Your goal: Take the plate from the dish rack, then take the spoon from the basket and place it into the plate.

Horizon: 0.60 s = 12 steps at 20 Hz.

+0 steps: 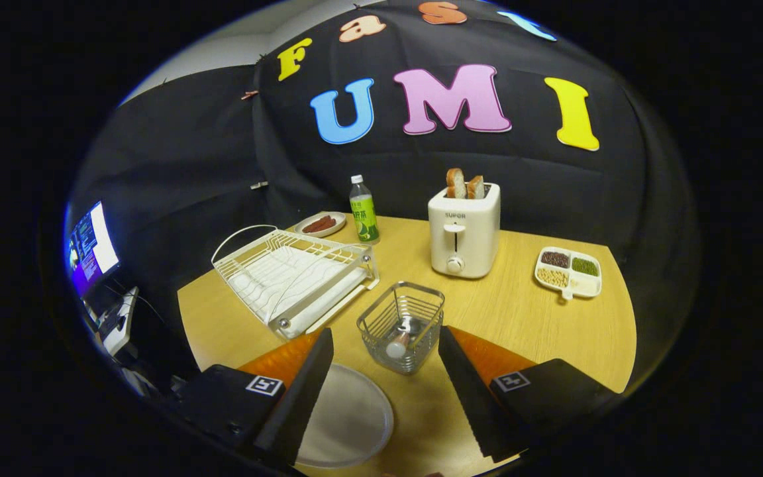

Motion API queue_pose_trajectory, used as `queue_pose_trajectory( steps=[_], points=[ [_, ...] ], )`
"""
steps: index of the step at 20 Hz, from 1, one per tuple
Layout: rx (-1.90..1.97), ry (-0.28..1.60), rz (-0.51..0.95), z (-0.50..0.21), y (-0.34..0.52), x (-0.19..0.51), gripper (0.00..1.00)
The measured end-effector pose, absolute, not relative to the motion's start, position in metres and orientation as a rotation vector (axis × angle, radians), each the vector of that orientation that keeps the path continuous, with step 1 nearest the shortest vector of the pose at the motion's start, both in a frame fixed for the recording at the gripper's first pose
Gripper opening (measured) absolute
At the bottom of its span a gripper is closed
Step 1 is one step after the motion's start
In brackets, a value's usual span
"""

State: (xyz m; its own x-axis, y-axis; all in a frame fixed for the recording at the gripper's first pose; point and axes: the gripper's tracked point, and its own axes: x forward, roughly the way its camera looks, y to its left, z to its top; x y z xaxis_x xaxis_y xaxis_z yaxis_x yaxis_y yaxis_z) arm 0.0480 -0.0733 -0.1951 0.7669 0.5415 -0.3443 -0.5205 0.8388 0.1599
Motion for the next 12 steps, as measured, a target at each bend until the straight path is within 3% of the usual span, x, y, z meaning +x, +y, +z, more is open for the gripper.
queue_pose_trajectory(
  steps=[5, 8, 12],
  points=[
    [0.105, 0.359, 0.575, -0.194, -0.058, 0.084, 0.96],
    [0.097, 0.364, 0.553, -0.207, -0.057, 0.1, 0.68],
    [0.081, 0.364, 0.565, -0.217, -0.052, 0.107, 0.68]
  ],
)
